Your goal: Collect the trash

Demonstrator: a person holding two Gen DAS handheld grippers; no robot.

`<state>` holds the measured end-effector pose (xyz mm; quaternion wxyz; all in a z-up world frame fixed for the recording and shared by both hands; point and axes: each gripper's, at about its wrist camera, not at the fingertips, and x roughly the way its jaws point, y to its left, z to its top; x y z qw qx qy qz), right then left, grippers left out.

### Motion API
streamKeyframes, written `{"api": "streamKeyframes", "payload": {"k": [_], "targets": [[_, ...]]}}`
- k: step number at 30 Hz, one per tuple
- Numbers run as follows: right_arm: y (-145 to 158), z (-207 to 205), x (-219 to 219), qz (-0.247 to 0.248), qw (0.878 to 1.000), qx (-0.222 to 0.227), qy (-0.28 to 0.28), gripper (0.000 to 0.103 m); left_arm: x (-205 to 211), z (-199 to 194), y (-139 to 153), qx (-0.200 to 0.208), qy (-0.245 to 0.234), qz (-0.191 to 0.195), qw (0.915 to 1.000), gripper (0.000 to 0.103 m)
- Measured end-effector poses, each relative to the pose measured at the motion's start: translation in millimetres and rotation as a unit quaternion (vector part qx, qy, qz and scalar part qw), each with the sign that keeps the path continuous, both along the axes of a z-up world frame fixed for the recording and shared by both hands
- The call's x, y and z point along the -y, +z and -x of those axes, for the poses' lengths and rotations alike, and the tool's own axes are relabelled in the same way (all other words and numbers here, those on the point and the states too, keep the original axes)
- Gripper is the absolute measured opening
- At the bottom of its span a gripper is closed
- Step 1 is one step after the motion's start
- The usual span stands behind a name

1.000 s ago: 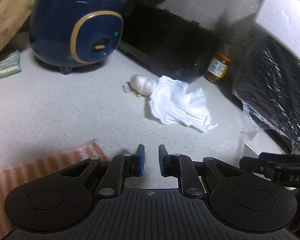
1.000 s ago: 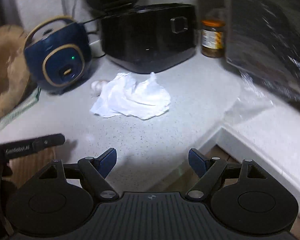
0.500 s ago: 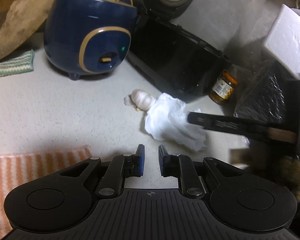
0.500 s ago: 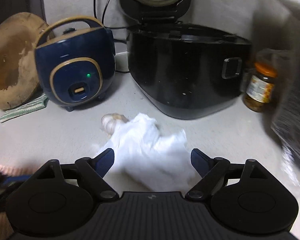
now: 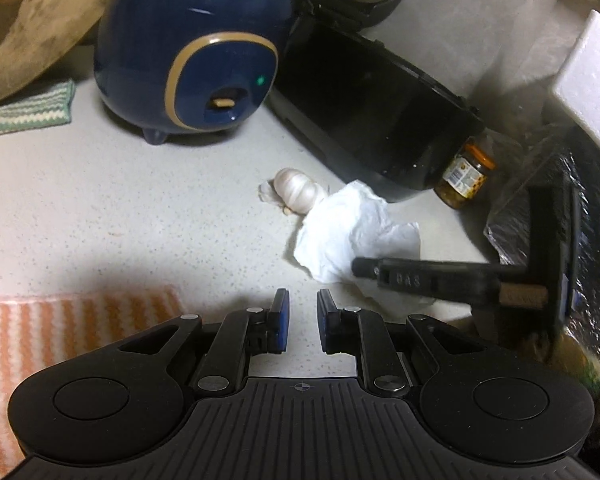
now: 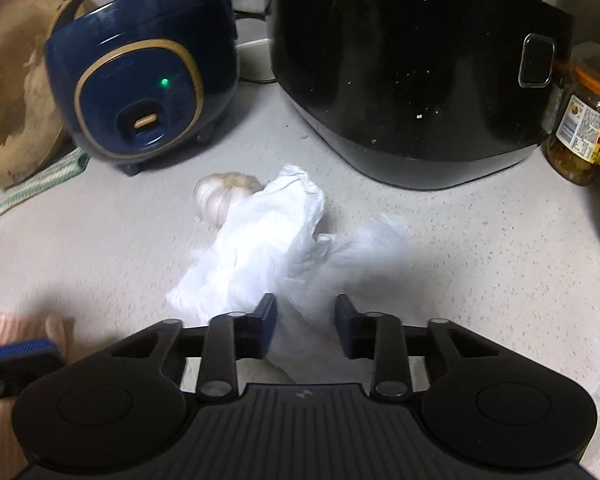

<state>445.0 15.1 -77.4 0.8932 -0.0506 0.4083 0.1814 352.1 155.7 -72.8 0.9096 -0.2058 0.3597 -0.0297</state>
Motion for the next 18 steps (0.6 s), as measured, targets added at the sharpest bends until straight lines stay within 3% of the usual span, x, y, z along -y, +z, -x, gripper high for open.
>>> {"api": "streamKeyframes", "payload": {"k": [4,11,18], "targets": [[2.3,23.3,6.3,-0.016,1.000,-0.018,0.016,0.011,4.7,-5.5,-2.7,-0.003,-0.014,0.005,0.9999,0.017],[7.7,60.1,21.0,-0.068,0.996,-0.058,0.019,0.010,12.7,-5.8,-7.4,-0.005,-0.041,0.013,0.9991,0.017],[14.9,97.5,36.2,-0.048,0.999,-0.020,0.001,0.010,11.0,-4.2,-7.6,-0.002,-0.043,0.014,0.9990,0.017]]}}
